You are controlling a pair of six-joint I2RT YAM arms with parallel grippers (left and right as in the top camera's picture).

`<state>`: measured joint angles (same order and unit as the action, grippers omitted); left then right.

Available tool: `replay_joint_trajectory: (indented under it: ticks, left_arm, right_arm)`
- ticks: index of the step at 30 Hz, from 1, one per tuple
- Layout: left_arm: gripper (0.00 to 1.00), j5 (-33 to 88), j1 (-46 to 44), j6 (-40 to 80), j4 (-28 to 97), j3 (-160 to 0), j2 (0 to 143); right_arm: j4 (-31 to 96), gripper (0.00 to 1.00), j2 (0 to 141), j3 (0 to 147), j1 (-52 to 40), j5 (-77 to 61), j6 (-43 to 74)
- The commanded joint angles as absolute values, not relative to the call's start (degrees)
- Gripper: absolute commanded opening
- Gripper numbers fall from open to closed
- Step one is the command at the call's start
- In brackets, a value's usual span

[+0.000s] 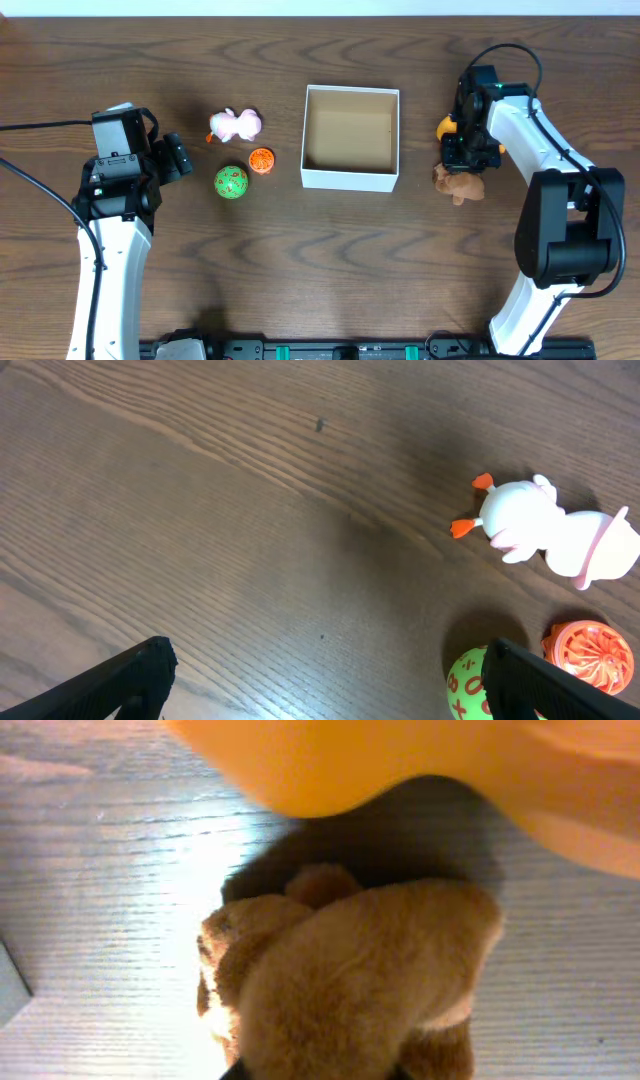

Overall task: Pack container
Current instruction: 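Reach the right gripper to the brown plush and grasp it, then carry the brown plush left into the white box and release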

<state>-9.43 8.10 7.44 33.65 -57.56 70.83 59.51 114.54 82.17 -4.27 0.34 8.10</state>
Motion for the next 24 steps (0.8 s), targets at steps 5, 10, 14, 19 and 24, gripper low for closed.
replay_joint_trajectory:
  ticks: [5, 10, 14, 19, 24]
  left_arm:
    - [0.98, -10.3, 8.3, 6.9, 33.8, -58.6, 71.1]
    - [0.98, -10.3, 8.3, 6.9, 33.8, -58.6, 71.1]
    - [0.98, -10.3, 8.3, 6.9, 33.8, -58.6, 71.1]
    - [0.98, -10.3, 8.3, 6.9, 33.8, -58.6, 71.1]
    - [0.98, -10.3, 8.3, 6.9, 33.8, -58.6, 71.1]
  right_arm:
    - [60.0, 0.02, 111.1, 79.8, -7.7, 1.3, 8.3]
    - [60.7, 0.01, 101.6, 82.4, -11.4, 1.3, 8.3]
    - [61.1, 0.01, 94.5, 86.5, -15.2, 1.3, 9.5]
    - [57.0, 0.01, 89.3, 89.8, -20.2, 1.3, 12.9]
    - [49.3, 0.01, 90.3, 89.8, -24.4, 1.3, 16.8]
